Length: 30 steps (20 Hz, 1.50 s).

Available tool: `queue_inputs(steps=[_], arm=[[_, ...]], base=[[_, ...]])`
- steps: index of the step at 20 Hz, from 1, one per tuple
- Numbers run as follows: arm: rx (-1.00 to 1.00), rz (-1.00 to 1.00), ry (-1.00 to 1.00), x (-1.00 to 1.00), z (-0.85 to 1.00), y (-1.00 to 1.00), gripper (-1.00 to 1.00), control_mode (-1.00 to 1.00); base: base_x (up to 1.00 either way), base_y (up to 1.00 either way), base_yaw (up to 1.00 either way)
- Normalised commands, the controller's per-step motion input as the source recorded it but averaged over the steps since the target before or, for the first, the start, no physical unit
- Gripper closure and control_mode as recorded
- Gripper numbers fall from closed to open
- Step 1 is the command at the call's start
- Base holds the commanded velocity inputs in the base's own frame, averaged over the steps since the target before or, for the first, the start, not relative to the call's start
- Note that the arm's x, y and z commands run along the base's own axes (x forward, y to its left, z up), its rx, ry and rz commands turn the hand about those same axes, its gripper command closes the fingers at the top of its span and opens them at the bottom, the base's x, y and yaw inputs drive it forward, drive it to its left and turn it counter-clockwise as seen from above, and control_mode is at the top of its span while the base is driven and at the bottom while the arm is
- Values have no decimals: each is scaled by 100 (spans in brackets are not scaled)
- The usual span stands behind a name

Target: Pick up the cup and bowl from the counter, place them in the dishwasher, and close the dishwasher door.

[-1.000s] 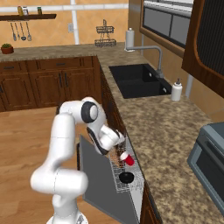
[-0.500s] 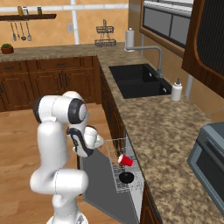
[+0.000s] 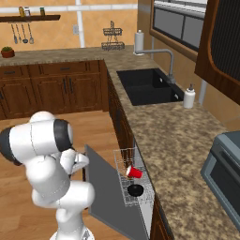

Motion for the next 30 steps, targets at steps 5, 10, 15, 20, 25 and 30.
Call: queue_inputs(steps=[5, 10, 15, 20, 25, 30], arm=[[-13, -12, 10, -9, 44, 100, -100, -100], [-23, -12, 10, 0, 3, 100, -100, -100], [-36, -12, 1, 0, -48, 100, -100, -100], [-41, -14, 0, 26, -80, 94, -100, -100], [-36, -14, -2, 64, -77, 62, -100, -100], [-34, -14, -6, 70, -82, 15, -100, -100]], base=[[0, 0, 0], [0, 0, 0], [0, 0, 0], [0, 0, 0], [0, 0, 0], [0, 0, 0]])
